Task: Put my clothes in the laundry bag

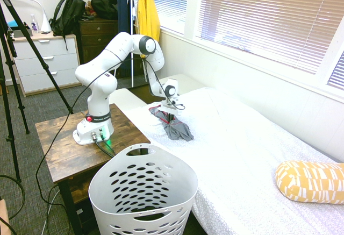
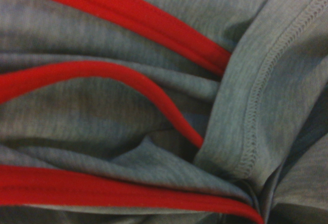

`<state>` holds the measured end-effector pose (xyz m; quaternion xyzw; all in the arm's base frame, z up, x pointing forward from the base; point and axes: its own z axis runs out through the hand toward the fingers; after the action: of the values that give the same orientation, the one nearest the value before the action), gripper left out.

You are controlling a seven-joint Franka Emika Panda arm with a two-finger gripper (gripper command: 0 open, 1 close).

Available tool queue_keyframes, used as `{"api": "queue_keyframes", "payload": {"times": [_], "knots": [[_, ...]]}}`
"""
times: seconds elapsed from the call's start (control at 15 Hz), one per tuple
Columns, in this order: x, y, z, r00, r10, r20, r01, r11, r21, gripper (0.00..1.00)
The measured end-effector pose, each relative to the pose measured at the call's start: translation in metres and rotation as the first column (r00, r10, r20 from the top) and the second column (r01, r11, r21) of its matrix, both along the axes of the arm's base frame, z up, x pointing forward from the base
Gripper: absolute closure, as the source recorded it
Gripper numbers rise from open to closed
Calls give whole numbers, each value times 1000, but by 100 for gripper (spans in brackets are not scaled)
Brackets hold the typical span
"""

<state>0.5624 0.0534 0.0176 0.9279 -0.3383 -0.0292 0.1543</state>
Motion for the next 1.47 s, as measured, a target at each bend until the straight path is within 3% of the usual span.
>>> {"api": "queue_keyframes", "payload": {"times": [0.33, 0.73, 1.13, 1.33, 1.47], "knots": [[5, 7, 21, 1000, 4, -21, -3, 1000, 24, 100], [12, 2, 116, 976, -32, -216, 40, 999, 34, 100], [23, -60, 339, 954, 73, -290, -72, 997, 15, 100], [1, -94, 451, 942, 130, -310, -136, 991, 1, 100], [-25, -118, 505, 915, 170, -367, -189, 982, -16, 100]]}}
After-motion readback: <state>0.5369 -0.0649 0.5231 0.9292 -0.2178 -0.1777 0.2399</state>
